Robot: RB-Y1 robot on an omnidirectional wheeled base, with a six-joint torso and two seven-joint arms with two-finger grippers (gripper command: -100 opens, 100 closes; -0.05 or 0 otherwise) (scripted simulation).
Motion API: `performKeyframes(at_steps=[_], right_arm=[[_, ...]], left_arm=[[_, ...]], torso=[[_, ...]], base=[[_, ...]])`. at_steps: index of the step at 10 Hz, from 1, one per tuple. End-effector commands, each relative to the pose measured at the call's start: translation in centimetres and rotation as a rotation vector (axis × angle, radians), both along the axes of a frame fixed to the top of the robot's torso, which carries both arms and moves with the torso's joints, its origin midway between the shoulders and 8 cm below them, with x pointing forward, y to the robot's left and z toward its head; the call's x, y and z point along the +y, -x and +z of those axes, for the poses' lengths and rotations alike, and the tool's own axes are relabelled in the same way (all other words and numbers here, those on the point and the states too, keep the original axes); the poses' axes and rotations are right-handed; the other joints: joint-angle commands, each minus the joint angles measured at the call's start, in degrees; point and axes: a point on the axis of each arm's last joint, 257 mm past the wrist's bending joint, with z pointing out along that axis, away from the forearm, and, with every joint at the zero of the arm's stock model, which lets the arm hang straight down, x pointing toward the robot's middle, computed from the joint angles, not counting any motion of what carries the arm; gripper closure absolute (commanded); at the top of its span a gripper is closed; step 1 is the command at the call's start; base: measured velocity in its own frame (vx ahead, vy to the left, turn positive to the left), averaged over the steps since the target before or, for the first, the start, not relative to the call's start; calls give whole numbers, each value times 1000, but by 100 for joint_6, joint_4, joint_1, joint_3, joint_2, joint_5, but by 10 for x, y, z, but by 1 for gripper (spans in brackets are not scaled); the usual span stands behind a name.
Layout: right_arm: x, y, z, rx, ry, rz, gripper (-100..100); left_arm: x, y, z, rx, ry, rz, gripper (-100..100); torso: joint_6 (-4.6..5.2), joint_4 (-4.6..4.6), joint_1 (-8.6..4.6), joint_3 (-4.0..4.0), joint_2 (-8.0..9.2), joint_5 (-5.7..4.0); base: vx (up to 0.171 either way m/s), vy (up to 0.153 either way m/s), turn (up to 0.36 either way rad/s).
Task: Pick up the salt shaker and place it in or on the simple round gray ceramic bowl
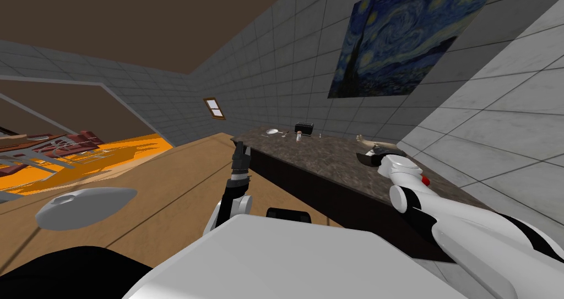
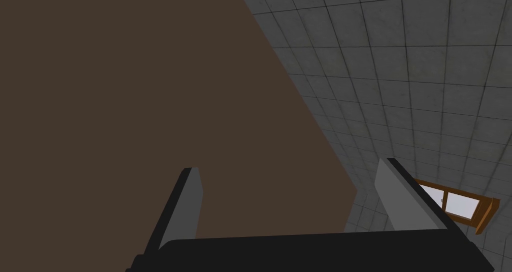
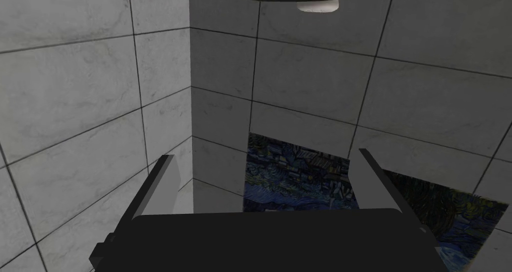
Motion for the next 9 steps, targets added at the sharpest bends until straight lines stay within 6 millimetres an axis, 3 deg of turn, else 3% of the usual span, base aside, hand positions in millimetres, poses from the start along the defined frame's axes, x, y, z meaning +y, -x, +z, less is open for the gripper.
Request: performKeyframes(at_steps=[1, 4, 9], right_arm=[[0, 0, 0, -24, -21, -3, -100], [-12, 0, 18, -37, -31, 0, -100], [-16, 0, 25, -53, -37, 2, -100]], left_arm=[[0, 0, 0, 0, 0, 0, 0], [0, 0, 0, 0, 0, 0, 0], [0, 0, 0, 0, 0, 0, 0]], torso=[[0, 0, 0, 0, 0, 0], [1, 1, 9, 0, 0, 2], [0, 0, 4, 0, 0, 1]], base=[[-2, -8, 1], [6, 28, -13], [3, 20, -5]])
